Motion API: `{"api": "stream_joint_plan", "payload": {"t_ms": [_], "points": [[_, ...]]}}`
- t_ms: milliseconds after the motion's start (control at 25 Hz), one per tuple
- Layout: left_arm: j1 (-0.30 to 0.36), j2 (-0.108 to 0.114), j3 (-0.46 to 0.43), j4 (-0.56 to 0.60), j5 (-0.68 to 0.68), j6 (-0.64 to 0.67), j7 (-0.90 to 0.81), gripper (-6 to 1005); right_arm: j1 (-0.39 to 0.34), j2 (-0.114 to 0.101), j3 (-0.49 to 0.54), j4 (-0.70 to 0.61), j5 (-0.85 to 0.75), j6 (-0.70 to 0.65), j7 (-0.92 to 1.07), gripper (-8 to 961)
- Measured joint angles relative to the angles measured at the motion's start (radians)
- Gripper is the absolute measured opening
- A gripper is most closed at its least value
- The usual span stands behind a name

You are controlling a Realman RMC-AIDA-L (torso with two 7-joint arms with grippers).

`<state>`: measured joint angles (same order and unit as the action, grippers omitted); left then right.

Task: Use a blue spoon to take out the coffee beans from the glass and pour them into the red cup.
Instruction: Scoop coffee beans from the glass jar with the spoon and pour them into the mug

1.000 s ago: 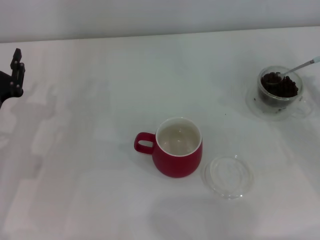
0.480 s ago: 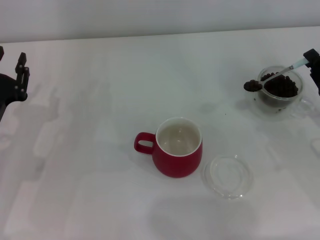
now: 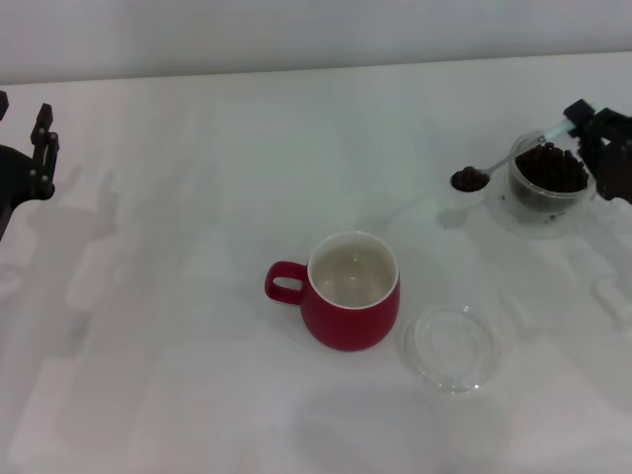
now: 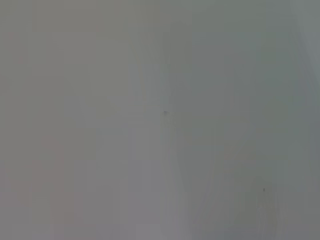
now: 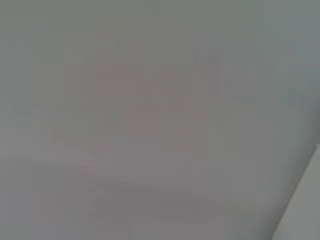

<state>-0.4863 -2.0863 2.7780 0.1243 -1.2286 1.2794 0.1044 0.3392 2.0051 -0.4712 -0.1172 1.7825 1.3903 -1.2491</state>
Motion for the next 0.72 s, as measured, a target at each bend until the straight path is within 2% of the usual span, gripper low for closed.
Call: {"api": "stream_joint_plan", "payload": {"t_ms": [720], "points": [[-0.003, 0.002, 0.000, 0.000, 0.000, 0.000, 0.000, 424, 0.048, 0.007, -0.112, 0.017, 0.001, 0.040, 0.013, 143]]}}
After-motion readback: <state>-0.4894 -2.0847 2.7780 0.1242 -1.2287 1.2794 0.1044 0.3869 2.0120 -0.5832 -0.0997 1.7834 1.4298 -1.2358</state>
